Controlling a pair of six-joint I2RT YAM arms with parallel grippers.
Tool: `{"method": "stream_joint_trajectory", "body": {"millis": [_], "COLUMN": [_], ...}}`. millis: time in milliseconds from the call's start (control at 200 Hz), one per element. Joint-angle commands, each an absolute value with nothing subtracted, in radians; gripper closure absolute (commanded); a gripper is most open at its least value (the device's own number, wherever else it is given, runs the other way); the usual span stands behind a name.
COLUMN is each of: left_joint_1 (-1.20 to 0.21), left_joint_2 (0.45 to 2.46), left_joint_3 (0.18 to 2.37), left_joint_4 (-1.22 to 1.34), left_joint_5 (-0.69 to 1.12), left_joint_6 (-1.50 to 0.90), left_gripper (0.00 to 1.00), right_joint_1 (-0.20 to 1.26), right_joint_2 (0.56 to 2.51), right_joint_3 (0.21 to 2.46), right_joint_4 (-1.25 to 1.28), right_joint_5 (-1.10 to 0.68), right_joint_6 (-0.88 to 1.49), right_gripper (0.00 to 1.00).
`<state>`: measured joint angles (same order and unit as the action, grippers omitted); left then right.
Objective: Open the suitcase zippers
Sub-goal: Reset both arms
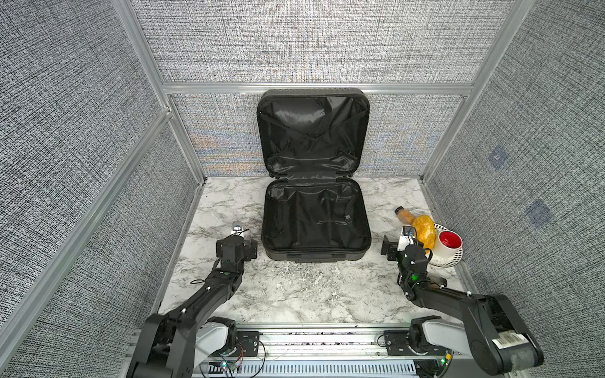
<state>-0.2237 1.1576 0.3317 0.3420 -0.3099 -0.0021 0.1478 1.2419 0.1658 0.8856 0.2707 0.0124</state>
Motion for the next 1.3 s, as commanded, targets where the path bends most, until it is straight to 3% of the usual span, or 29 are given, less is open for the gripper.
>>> {"method": "stream_joint_trajectory", "body": {"millis": [0, 100, 200, 310, 385, 455, 555, 1296], "left_joint_1": [-0.196, -0.149, -0.125, -0.082, -0.080, -0.080, -0.079, -0.079], "left_joint_2": [1.237, 1.367, 1.520, 1.496, 1.495, 1.493, 1.489, 1.485], "left_joint_3": [0.331, 0.350, 0.379, 0.453, 0.447, 0.444, 0.443, 0.439], "left_joint_4": [0.651, 0.759, 0.875, 0.688, 0.699, 0.702, 0.697, 0.702], "left_joint_5": [-0.206, -0.103, -0.109, -0.085, -0.084, -0.084, -0.082, -0.080], "left_joint_6": [0.099, 0.096, 0.051, 0.023, 0.023, 0.025, 0.030, 0.030], "left_gripper": [0.01, 0.01, 0.00, 0.00, 0.01, 0.01, 0.01, 0.01], "right_joint_1": [0.121, 0.101, 0.066, 0.021, 0.005, 0.009, 0.011, 0.018], "right_joint_2": [1.279, 1.327, 1.403, 1.556, 1.509, 1.545, 1.520, 1.513], "right_joint_3": [0.158, 0.177, 0.155, 0.130, 0.235, 0.184, 0.233, 0.152], "right_joint_4": [1.111, 1.155, 1.276, 1.490, 1.201, 1.368, 1.233, 1.377], "right_joint_5": [0.161, 0.117, 0.094, 0.072, 0.047, 0.042, 0.020, -0.006], "right_joint_6": [-0.025, -0.059, -0.048, -0.005, 0.003, 0.000, -0.017, -0.037], "right_gripper": [0.02, 0.02, 0.02, 0.02, 0.02, 0.02, 0.02, 0.02]}}
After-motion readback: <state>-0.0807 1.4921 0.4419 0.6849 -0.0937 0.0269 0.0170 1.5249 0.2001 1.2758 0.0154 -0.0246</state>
